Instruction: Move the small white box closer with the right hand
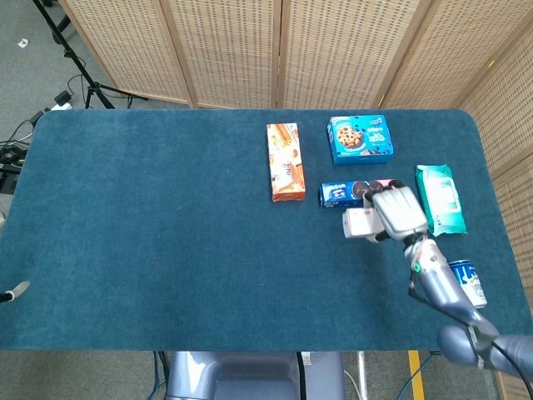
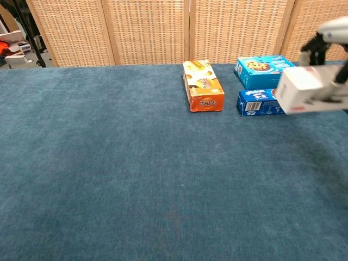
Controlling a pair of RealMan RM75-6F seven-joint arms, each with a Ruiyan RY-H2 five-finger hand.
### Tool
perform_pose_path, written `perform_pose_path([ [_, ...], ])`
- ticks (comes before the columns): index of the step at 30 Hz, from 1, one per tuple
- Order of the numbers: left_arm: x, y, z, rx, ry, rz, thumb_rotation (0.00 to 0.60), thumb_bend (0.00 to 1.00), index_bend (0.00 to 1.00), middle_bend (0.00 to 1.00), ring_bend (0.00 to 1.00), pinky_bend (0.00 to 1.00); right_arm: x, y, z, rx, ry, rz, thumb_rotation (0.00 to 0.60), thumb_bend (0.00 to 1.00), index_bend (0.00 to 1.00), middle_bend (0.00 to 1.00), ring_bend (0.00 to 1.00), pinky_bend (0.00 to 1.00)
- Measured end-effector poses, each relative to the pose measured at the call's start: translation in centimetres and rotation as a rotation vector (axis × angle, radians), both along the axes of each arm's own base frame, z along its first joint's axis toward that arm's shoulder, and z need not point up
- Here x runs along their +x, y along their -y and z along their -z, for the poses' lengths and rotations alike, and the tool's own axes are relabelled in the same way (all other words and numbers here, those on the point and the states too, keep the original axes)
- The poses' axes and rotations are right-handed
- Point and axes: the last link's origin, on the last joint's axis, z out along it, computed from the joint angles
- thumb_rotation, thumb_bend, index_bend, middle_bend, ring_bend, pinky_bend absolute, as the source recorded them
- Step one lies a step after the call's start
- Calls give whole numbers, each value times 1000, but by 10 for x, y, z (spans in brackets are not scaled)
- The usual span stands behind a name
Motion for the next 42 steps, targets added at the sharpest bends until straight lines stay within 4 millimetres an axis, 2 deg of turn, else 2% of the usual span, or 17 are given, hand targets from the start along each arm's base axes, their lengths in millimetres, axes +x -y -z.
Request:
perform_pose_path([
  [3,2,4,-2,3,6,20,600,0,0,0,0,0,-14,-20,15,39,-43,15,600,311,516,570,399,221],
  [9,0,8,-3,6,9,23,600,0,0,0,0,0,-35,-38,46,79,-77,44,600,306,512,548,397,232],
  [10,0,8,-3,6,9,23,600,0,0,0,0,0,-37,-39,48,80,-79,48,600,275,466,484,363,232],
  [12,0,7,-3,4,7,22,600,0,0,0,0,0,-41,-40,52,84,-83,54,600,158,288,246,190,213],
  [13,0,7,-3,3,6,22,600,0,0,0,0,0,-42,-40,53,86,-84,57,600,79,154,106,79,177],
  [14,0,7,-2,1,5,22,600,0,0,0,0,0,-43,-41,55,92,-85,60,600,28,62,21,12,132],
  [15,0,7,-2,1,5,22,600,0,0,0,0,0,-44,-42,56,103,-82,66,600,12,26,1,0,105],
  [17,0,7,-2,3,5,20,600,0,0,0,0,0,-46,-43,58,125,-74,85,600,0,0,0,0,62],
  [20,0,7,-3,6,6,19,600,0,0,0,0,0,-45,-45,56,145,-59,106,600,0,0,0,0,49],
  [26,0,8,-3,7,5,25,600,0,0,0,0,0,-31,-54,49,172,-59,67,600,0,0,0,0,24],
  [30,1,9,-4,9,6,29,600,0,0,0,0,0,-24,-61,52,195,-96,10,600,2,43,7,0,16],
  [39,-2,10,-6,18,15,23,600,0,0,0,0,0,-16,-57,76,187,-191,-99,600,53,166,168,8,15],
  [42,-3,10,-8,20,19,20,600,0,0,0,0,0,-17,-54,79,176,-233,-108,600,107,246,280,100,16],
])
